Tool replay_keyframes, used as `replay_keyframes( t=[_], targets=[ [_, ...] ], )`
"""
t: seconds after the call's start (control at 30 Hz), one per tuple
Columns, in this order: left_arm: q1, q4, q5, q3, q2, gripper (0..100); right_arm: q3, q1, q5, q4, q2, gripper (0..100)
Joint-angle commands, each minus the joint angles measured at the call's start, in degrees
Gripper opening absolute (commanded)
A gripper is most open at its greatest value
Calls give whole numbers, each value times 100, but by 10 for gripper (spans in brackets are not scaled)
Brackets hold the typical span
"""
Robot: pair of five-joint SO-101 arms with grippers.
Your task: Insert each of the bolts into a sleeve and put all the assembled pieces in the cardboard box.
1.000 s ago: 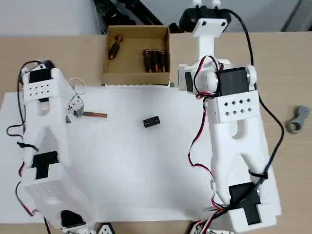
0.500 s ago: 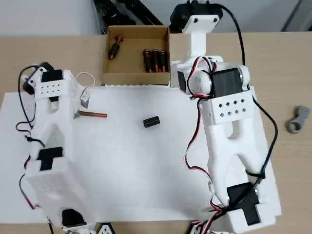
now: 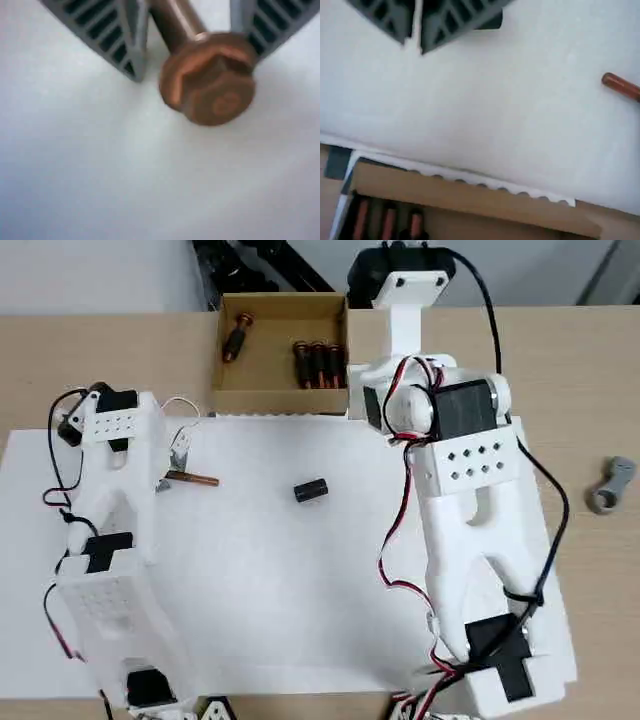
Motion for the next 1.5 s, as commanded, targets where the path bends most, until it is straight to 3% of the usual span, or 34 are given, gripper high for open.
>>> replay_keyframes(
  t=[0.0,0.13,0.23,0.4,0.53,0.67,0.97,1.17,1.47],
  targets=[
    [-18,-185,44,-66,158,41,-26,-22,-35,-48,-189,4],
    [-18,-185,-246,-66,44,6,-26,-31,-141,-31,-189,4],
    [-26,-114,-404,-66,-281,6,-26,-40,-738,-22,-198,4],
    [9,62,-1732,-13,-1354,6,229,-154,-1336,497,-84,4],
    [-9,308,-2453,13,-2277,6,554,-233,-1327,734,233,4],
    [-35,396,-2866,277,-3121,6,563,-356,-774,769,602,4],
    [-70,343,-3156,1903,-5486,6,554,-813,-642,356,1727,4],
    [-677,-334,-3376,3266,-7385,6,369,-1121,-721,-92,2510,5],
    [-765,-1081,-4053,4998,-9635,7,-202,-1174,-2611,-110,3152,5]
  ],
)
